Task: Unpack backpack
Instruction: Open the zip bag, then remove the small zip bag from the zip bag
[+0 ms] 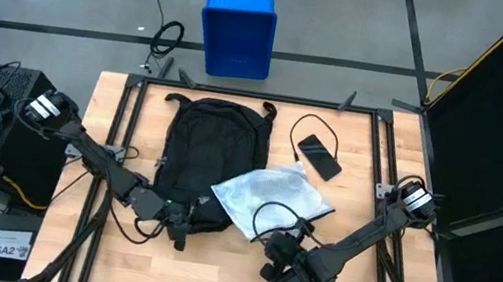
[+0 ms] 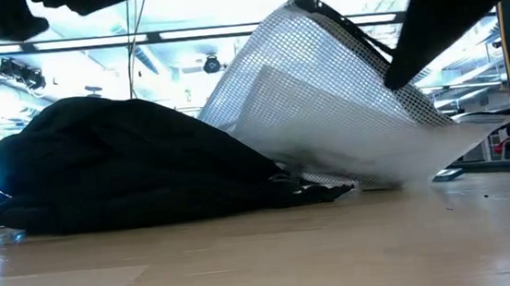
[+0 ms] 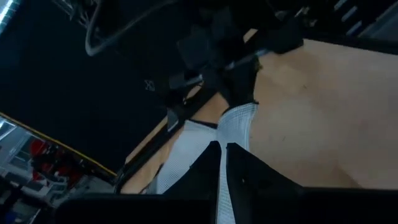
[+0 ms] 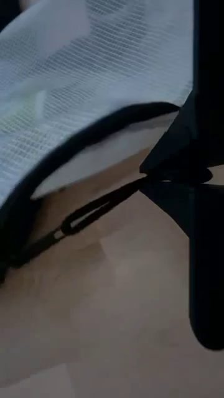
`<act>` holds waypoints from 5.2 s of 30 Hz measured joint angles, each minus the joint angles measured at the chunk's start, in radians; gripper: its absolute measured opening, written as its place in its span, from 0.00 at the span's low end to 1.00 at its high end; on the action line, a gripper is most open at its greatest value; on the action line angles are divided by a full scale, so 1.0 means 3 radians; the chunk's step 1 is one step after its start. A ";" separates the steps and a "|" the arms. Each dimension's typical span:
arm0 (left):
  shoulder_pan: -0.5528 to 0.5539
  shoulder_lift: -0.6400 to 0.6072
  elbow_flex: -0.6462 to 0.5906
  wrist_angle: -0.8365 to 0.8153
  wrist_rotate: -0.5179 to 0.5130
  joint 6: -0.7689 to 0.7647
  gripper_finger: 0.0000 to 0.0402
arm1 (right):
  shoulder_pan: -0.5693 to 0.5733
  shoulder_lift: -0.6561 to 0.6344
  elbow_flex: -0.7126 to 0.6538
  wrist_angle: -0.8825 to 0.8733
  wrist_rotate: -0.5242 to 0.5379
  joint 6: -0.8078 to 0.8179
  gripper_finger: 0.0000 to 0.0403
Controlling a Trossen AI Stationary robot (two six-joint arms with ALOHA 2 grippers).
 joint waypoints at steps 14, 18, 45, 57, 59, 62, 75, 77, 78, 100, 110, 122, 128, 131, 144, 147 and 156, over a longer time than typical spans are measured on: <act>0.0077 0.0433 0.0153 0.0338 0.0740 -0.0123 0.29 | -0.0119 -0.0009 0.0000 0.0059 0.0066 -0.0116 0.00; 0.0100 0.0806 0.0453 0.0333 0.0716 0.0036 0.43 | -0.0159 -0.0010 0.0000 0.0065 0.0066 -0.0159 0.00; 0.0166 0.1635 0.1123 0.0355 -0.0500 0.0563 0.29 | -0.0177 -0.0010 0.0001 0.0194 0.0070 -0.0292 0.00; 0.0027 0.1634 0.1123 0.0509 -0.0559 0.0820 0.07 | -0.0176 -0.0010 0.0001 0.0193 0.0069 -0.0291 0.00; 0.0024 0.1631 0.1123 0.0538 -0.0559 0.0820 0.03 | -0.0176 -0.0010 0.0001 0.0194 0.0069 -0.0291 0.00; 0.0026 0.1631 0.1123 0.0563 -0.0559 0.0812 0.01 | -0.0176 -0.0010 0.0001 0.0194 0.0070 -0.0291 0.01; 0.0009 0.1631 0.1122 0.0484 -0.0683 0.0925 0.00 | -0.0175 -0.0010 0.0001 0.0186 0.0070 -0.0291 0.01; -0.0019 0.1631 0.1122 0.0478 -0.0868 0.1023 0.00 | -0.0155 -0.0010 0.0001 0.0147 0.0070 -0.0289 0.00; -0.0027 0.1631 0.1122 0.0477 -0.0946 0.1061 0.00 | -0.0143 -0.0013 0.0001 0.0123 0.0072 -0.0289 0.00; -0.0330 0.0966 0.0912 -0.0061 -0.1408 0.0903 0.00 | 0.0060 -0.0093 0.0004 -0.1184 -0.0282 0.0839 0.00; -0.0370 0.0128 0.0189 -0.0045 -0.1529 0.0509 0.00 | 0.0292 -0.0095 -0.0006 -0.1989 -0.0872 0.1604 0.00; -0.0238 -0.0093 -0.0055 -0.0235 -0.1175 0.0181 0.00 | 0.0477 -0.0099 -0.0004 -0.1704 -0.0763 0.1543 0.10; -0.0142 -0.0093 -0.0055 -0.0321 -0.1023 0.0046 0.00 | 0.0530 -0.0099 -0.0004 -0.1086 -0.0804 0.1219 0.23; -0.0107 -0.0093 -0.0055 -0.0327 -0.0809 0.0014 0.00 | 0.0557 -0.0099 -0.0004 -0.0654 -0.0488 0.0782 0.28; -0.0074 -0.0092 -0.0055 -0.0370 -0.0622 -0.0120 0.00 | 0.0148 -0.0066 -0.0004 0.0387 0.0442 -0.0789 0.35; -0.0054 -0.0091 -0.0055 -0.0374 -0.0621 -0.0120 0.00 | -0.0022 -0.0066 -0.0004 0.0535 0.0439 -0.0920 0.34; -0.0054 -0.0091 -0.0055 -0.0374 -0.0606 -0.0132 0.00 | -0.0408 -0.0065 -0.0273 0.1891 0.0006 -0.1857 0.36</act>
